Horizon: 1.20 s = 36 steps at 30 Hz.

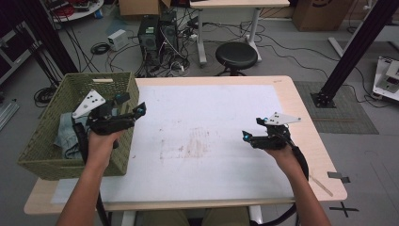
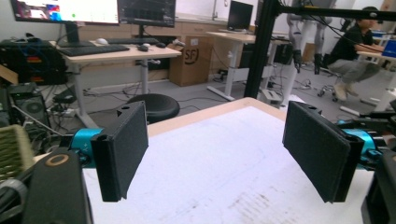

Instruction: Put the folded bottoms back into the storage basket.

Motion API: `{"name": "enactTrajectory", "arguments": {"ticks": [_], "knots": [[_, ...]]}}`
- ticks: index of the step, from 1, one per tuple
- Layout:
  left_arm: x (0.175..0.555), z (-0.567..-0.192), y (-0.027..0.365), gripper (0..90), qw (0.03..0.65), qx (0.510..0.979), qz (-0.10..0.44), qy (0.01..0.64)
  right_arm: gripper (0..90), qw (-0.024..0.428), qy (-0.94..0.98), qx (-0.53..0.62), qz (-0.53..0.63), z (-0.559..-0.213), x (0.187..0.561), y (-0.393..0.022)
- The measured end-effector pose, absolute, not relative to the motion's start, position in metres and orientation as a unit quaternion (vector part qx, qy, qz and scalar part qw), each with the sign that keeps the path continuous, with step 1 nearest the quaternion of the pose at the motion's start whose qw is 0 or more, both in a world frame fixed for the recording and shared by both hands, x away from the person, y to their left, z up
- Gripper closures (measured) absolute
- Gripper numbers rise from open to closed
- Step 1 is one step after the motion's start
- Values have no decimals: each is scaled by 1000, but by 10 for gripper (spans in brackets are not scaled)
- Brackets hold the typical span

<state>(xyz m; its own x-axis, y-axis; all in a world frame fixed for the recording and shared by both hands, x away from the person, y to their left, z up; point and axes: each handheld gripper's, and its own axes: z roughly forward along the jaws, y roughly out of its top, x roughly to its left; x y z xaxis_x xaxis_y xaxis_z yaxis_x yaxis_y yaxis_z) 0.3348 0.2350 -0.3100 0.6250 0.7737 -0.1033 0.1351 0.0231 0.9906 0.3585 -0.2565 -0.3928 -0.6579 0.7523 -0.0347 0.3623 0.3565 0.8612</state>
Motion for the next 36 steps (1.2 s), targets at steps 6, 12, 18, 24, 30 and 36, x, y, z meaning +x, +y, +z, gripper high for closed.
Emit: {"name": "enactTrajectory", "arguments": {"ticks": [6, 12, 18, 24, 30, 36], "knots": [[339, -318, 218, 224, 624, 657, 242, 348, 220, 221, 794, 348, 446, -393, 358, -256], [340, -318, 201, 224, 619, 669, 238, 334, 220, 218, 793, 352, 447, -394, 358, -257], [344, -321, 180, 224, 619, 676, 234, 324, 220, 218, 792, 352, 449, -395, 358, -256], [348, -329, 157, 224, 613, 688, 227, 315, 220, 217, 793, 351, 448, -394, 358, -255], [352, -341, 143, 225, 609, 692, 225, 315, 220, 218, 792, 351, 450, -394, 358, -255], [353, -354, 138, 225, 605, 697, 219, 317, 220, 220, 792, 348, 451, -394, 359, -256]]}}
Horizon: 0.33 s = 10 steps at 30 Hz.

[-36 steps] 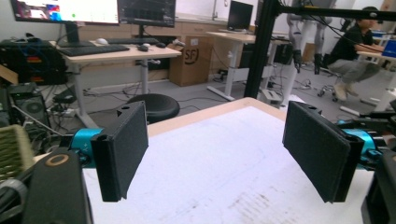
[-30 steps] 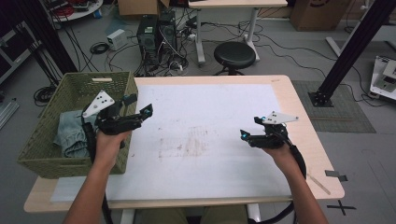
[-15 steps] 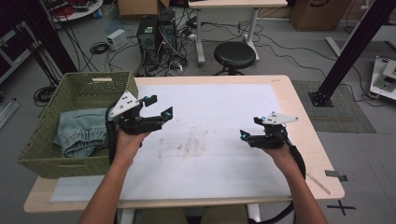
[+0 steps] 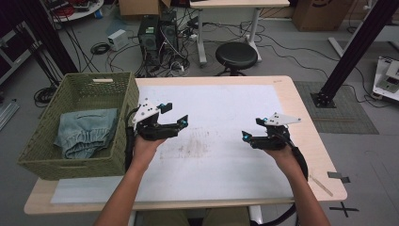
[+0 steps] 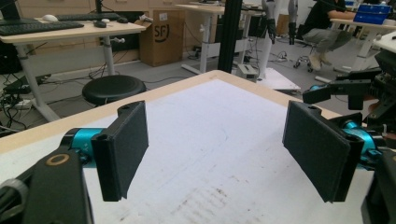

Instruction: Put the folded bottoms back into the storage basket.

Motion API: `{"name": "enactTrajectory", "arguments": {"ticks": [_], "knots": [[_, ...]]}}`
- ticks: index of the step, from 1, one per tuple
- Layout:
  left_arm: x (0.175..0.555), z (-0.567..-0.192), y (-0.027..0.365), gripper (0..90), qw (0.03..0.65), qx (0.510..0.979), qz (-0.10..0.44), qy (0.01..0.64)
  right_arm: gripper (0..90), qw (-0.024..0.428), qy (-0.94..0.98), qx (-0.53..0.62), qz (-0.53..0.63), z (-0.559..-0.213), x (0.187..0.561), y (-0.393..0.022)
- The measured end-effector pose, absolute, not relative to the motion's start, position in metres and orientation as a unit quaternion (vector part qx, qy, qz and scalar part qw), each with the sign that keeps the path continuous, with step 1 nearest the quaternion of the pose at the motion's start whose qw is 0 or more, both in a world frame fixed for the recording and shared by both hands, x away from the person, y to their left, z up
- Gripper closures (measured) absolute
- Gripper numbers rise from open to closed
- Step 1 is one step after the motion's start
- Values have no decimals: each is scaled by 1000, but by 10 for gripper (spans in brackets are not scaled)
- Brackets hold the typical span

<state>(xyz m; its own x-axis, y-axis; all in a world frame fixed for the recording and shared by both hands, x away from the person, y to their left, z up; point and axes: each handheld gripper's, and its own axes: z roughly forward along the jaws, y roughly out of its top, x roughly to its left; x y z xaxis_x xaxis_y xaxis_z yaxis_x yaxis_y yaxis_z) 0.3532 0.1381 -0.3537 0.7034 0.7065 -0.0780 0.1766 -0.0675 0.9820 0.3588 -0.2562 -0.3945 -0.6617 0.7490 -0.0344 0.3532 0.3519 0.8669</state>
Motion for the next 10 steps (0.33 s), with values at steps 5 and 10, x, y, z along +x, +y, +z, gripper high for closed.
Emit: {"name": "enactTrajectory", "arguments": {"ticks": [5, 10], "knots": [[353, -356, 137, 225, 604, 698, 218, 317, 220, 217, 791, 352, 451, -394, 358, -257], [354, -359, 137, 226, 603, 699, 217, 318, 220, 218, 791, 352, 451, -394, 358, -256]]}}
